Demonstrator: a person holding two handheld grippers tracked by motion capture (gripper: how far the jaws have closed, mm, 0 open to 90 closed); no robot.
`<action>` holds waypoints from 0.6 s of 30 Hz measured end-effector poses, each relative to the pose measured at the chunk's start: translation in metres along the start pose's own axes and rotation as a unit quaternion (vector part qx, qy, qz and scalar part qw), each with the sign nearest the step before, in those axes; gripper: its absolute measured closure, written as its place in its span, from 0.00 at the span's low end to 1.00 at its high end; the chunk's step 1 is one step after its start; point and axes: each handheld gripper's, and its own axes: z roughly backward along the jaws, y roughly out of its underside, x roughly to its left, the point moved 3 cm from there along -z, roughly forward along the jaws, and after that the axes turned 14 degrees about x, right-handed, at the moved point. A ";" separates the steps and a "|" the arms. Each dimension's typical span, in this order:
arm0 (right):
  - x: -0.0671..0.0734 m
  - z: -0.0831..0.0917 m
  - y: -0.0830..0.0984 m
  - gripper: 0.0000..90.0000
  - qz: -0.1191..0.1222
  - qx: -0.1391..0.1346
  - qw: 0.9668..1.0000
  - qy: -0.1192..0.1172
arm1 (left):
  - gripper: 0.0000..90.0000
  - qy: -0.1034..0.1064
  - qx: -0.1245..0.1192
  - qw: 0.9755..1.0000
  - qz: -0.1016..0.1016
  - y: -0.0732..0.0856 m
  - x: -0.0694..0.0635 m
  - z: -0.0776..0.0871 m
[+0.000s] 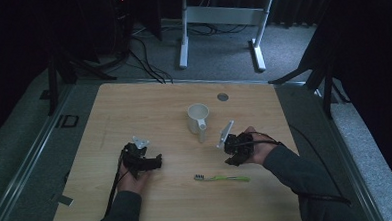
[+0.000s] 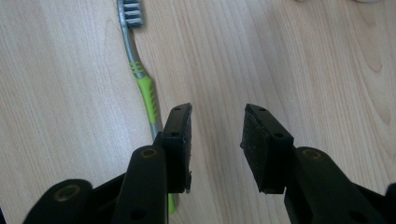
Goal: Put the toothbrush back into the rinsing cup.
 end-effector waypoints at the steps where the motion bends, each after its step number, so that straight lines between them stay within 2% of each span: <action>1: 0.000 0.000 -0.001 0.69 0.002 0.000 1.000 0.000 | 0.08 0.000 0.000 1.000 0.000 0.000 0.000 0.000; 18: 0.008 -0.004 -0.014 0.68 0.023 0.008 1.000 -0.005 | 0.08 0.000 -0.001 1.000 -0.002 0.000 -0.001 0.000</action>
